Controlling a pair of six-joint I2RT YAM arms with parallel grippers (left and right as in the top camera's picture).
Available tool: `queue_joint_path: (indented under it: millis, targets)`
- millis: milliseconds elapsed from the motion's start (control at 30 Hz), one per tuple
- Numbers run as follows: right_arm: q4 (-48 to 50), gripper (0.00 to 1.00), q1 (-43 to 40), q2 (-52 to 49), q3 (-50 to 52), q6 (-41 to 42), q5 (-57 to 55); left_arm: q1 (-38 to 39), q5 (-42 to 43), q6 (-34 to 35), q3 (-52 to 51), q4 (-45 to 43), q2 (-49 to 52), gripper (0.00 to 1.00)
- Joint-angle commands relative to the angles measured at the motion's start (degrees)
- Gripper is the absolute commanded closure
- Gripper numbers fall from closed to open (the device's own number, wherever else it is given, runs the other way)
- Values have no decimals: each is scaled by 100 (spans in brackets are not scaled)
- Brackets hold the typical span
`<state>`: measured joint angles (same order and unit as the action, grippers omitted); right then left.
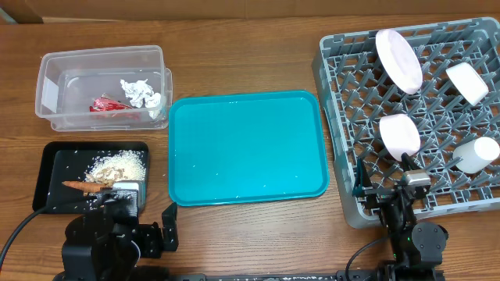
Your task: Sort waste into correct bins and load items into the dishwasher
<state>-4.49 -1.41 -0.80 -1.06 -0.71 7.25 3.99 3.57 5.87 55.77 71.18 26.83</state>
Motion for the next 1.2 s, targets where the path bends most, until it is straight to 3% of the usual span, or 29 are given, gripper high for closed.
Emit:
queue_joint_path:
  millis: [0,433,533,867,1067,1167]
  targets:
    - [37,0,-22,63,59,-39,50,-22,-66,59,-13,-7,-63,0]
    - [37,0,-22,63,59,-39,50,-85,-122,57,-31,-17,-227,0]
    - [37,0,-22,63,59,-42,50,-302,-79,57,-240,-393,-518,0]
    - [37,0,-22,63,59,-39,50,-546,245,293,-3084,-3071,-2214,0]
    - [37,0,-22,63,59,-39,50,-544,210,426,-4586,-5635,-2656,0]
    - [37,0,-22,63,59,-39,50,-542,203,72,-5180,-7110,-2664,0]
